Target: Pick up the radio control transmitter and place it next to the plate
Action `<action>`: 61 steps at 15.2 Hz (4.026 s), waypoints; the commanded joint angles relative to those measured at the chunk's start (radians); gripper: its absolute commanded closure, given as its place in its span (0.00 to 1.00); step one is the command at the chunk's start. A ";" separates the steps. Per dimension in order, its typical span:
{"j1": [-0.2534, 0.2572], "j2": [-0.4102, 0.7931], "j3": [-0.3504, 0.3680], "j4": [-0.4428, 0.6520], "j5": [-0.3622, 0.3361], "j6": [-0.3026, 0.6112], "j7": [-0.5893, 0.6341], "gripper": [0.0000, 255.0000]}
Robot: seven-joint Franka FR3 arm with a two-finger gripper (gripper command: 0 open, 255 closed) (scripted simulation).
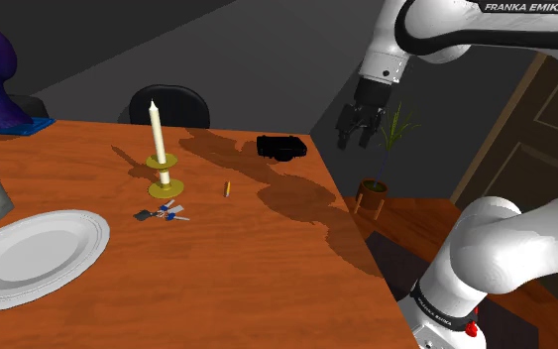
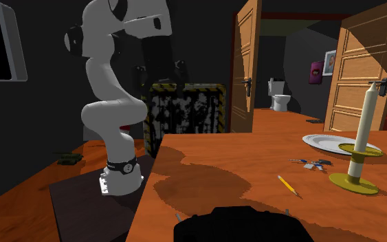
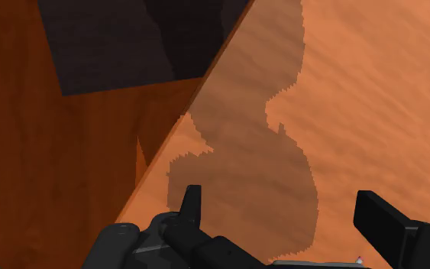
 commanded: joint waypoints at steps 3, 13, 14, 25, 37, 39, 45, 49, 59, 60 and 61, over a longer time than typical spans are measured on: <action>-0.022 0.005 0.000 -0.060 0.055 0.124 0.071 0.00; -0.046 0.162 0.009 -0.272 0.402 0.826 0.319 0.00; -0.033 0.192 0.005 -0.280 0.453 0.902 0.327 0.00; 0.417 0.602 -0.355 -0.012 1.805 1.409 -0.471 0.00; 0.395 0.730 -0.346 0.074 1.923 1.353 -0.562 0.00; 0.395 0.729 -0.346 0.074 1.922 1.353 -0.562 0.00; 0.395 0.729 -0.346 0.073 1.922 1.353 -0.562 1.00; 0.395 0.730 -0.346 0.074 1.923 1.353 -0.562 1.00; 0.428 0.612 -0.340 0.019 1.473 1.428 -0.118 1.00; 0.427 0.599 -0.337 0.010 1.412 1.433 -0.059 1.00; 0.422 0.587 -0.332 0.001 1.348 1.436 0.002 1.00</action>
